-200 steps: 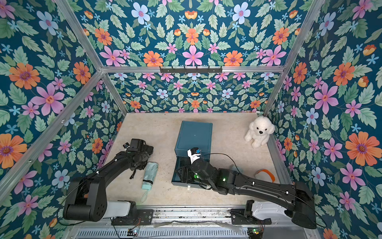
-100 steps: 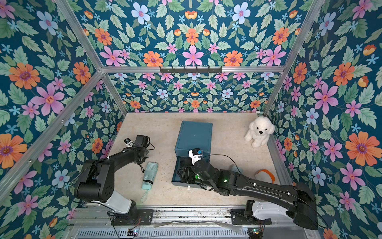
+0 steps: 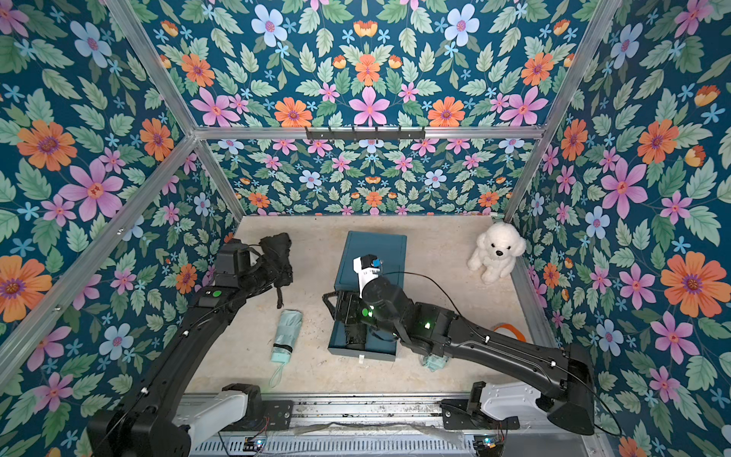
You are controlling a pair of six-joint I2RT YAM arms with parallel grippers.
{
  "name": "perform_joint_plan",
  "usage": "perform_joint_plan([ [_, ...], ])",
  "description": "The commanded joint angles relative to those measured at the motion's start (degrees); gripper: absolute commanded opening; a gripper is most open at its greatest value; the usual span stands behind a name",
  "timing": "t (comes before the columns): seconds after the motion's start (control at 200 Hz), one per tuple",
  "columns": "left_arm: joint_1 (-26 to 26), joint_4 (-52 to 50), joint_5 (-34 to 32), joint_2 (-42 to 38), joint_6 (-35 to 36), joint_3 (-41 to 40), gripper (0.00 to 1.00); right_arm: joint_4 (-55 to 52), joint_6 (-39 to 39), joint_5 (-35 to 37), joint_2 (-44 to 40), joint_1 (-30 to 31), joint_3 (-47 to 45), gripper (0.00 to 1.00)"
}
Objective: Place the umbrella in the drawer by color
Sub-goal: Pick up the umbrella from the center of the board.
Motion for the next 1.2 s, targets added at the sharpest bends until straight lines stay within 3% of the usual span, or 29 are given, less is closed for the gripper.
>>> perform_joint_plan([
  [0.0, -3.18, 4.52, 17.27, -3.98, 0.24, 0.68, 0.00, -2.55, -1.98, -0.49, 3.70, -0.48, 6.00, 0.74],
  [0.135, -11.28, 5.00, 15.66, -7.45, -0.96, 1.75, 0.00, -9.69, -1.30, 3.64, 11.92, -0.87, 16.62, 0.75],
  [0.21, -13.30, 5.17, 14.54, -8.07, -1.41, 2.17, 0.00, -11.19, -0.30, 5.79, 14.05, -1.02, 19.34, 0.75],
  [0.45, -13.73, 5.82, 15.36, -8.52, -1.47, 2.09, 0.00, -12.29, 3.78, 10.67, 14.00, -1.93, 19.25, 0.71],
  [0.87, -13.99, 8.33, 24.77, -9.39, -1.59, 0.25, 0.00, -0.82, 4.17, 2.36, 13.56, -5.96, 14.47, 0.53],
  [0.975, -14.08, 9.96, 27.25, -9.55, -2.48, -0.57, 0.00, 2.56, 4.16, -0.38, 13.34, -6.84, 12.98, 0.44],
  [1.04, -14.08, 11.73, 28.34, -10.06, -3.23, -1.24, 0.00, 3.38, 4.30, -1.30, 13.34, -7.07, 12.54, 0.27],
  [1.1, -14.08, 12.03, 28.16, -10.26, -3.33, -1.21, 0.00, 3.63, 4.41, -1.76, 13.13, -7.13, 12.13, 0.01],
  [1.14, -14.08, 11.76, 27.66, -10.18, -3.11, -0.84, 0.00, 3.17, 4.51, -1.71, 12.65, -7.14, 11.78, 0.00],
  [1.195, -14.09, 11.06, 26.29, -10.01, -2.63, -0.18, 0.33, 3.01, 4.51, -1.93, 11.29, -7.09, 10.92, 0.00],
])
